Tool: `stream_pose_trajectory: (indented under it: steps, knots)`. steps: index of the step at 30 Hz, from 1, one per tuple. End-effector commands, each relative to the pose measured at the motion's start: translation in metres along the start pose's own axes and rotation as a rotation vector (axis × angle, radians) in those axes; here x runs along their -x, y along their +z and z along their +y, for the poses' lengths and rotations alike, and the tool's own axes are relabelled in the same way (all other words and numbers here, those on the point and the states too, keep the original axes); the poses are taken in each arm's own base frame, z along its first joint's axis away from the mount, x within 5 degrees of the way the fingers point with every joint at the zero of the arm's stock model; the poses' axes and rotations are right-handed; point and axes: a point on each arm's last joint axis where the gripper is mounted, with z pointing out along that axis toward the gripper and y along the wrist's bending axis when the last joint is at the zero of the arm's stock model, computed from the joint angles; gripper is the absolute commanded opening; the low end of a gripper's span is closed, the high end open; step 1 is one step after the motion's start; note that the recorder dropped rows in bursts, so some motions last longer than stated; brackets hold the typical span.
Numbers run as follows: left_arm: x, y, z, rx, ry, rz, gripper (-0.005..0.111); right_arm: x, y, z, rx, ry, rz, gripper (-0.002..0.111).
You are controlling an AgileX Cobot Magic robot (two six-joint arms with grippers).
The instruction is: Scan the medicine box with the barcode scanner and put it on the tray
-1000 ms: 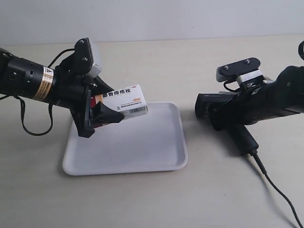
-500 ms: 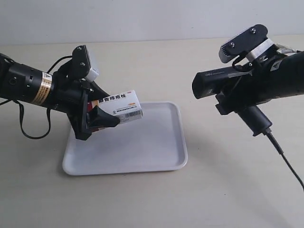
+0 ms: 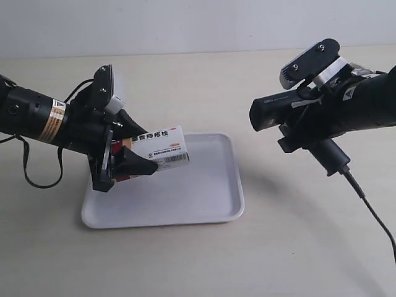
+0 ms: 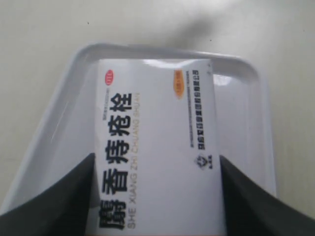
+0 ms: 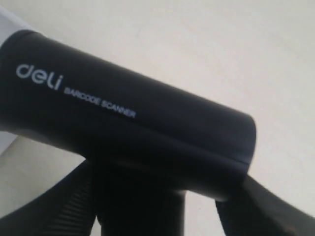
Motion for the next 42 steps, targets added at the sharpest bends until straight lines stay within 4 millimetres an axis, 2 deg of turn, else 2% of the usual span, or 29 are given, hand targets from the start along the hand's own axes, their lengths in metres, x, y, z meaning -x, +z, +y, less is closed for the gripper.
stream_pose_trajectory:
  steps: [1,2,5,7,8,9,10,11,14,16,18,20,23,26,28,29,30,32,33,34,36,39,42]
  knots:
    - [-0.023,0.014,0.007,0.037,-0.098,0.062,0.0,-0.012,0.025,0.003,0.011,0.11,0.062,0.0]
    - [-0.03,0.02,0.011,0.071,-0.173,0.059,0.0,-0.017,0.033,0.004,0.015,0.13,0.085,0.0]
    - [-0.04,0.028,0.012,0.079,-0.159,0.086,0.002,-0.023,0.043,0.006,0.013,0.178,0.1,0.0]
    - [-0.042,0.029,0.012,0.075,-0.15,0.085,0.019,-0.027,0.049,0.007,0.015,0.204,0.121,0.001]
    - [-0.042,0.03,0.012,0.073,-0.151,0.084,0.034,-0.03,0.053,0.008,0.014,0.228,0.13,0.006]
    - [-0.042,0.03,0.012,0.071,-0.162,0.081,0.051,-0.033,0.057,0.009,0.013,0.249,0.141,0.014]
    - [-0.042,0.03,0.012,0.071,-0.178,0.08,0.06,-0.034,0.059,0.009,0.014,0.249,0.144,0.02]
    - [-0.042,0.03,0.011,0.066,-0.18,0.082,0.075,-0.035,0.061,0.01,0.015,0.247,0.148,0.036]
    - [-0.038,0.028,0.008,0.032,-0.16,0.06,0.094,-0.034,0.06,0.01,0.011,0.287,0.143,0.06]
    - [-0.027,0.021,0.008,0.043,-0.152,0.036,0.105,-0.028,0.053,0.008,0.006,0.331,0.122,0.08]
    - [-0.016,0.011,0.009,0.064,-0.195,0.018,0.105,-0.021,0.041,0.006,0.009,0.33,0.103,0.088]
    - [-0.004,0.0,0.008,0.082,-0.208,0.003,0.105,-0.011,0.024,0.003,0.007,0.331,0.061,0.088]
    - [0.022,-0.025,0.002,0.119,-0.225,-0.027,0.105,0.006,-0.015,-0.001,0.01,0.331,-0.015,0.086]
    - [0.049,-0.051,-0.008,0.153,-0.247,-0.103,0.099,0.02,-0.07,-0.003,0.012,0.325,-0.119,0.077]
    - [0.068,-0.072,-0.019,0.171,-0.207,-0.162,0.084,0.026,-0.11,-0.004,-0.001,0.322,-0.234,0.063]
    - [0.077,-0.082,-0.025,0.187,-0.208,-0.189,0.072,0.027,-0.125,-0.004,-0.008,0.325,-0.284,0.054]
    - [0.083,-0.092,-0.032,0.206,-0.217,-0.212,0.054,0.028,-0.148,-0.004,-0.017,0.343,-0.365,0.045]
    - [0.092,-0.11,-0.046,0.246,-0.238,-0.252,0.024,0.022,-0.178,-0.002,-0.029,0.353,-0.465,0.026]
    - [0.094,-0.117,-0.054,0.264,-0.246,-0.266,0.005,0.017,-0.191,0.0,-0.032,0.356,-0.512,0.018]
    - [0.093,-0.121,-0.061,0.276,-0.245,-0.273,0.001,0.012,-0.2,0.002,-0.029,0.368,-0.544,0.012]
    - [0.087,-0.129,-0.08,0.297,-0.269,-0.285,0.003,-0.004,-0.215,0.007,-0.039,0.369,-0.614,0.0]
    - [0.065,-0.133,-0.109,0.34,-0.292,-0.271,0.003,-0.029,-0.221,0.015,-0.047,0.367,-0.657,0.0]
    - [0.042,-0.142,-0.133,0.481,-0.36,-0.315,0.003,-0.048,-0.224,0.022,-0.051,0.365,-0.687,0.0]
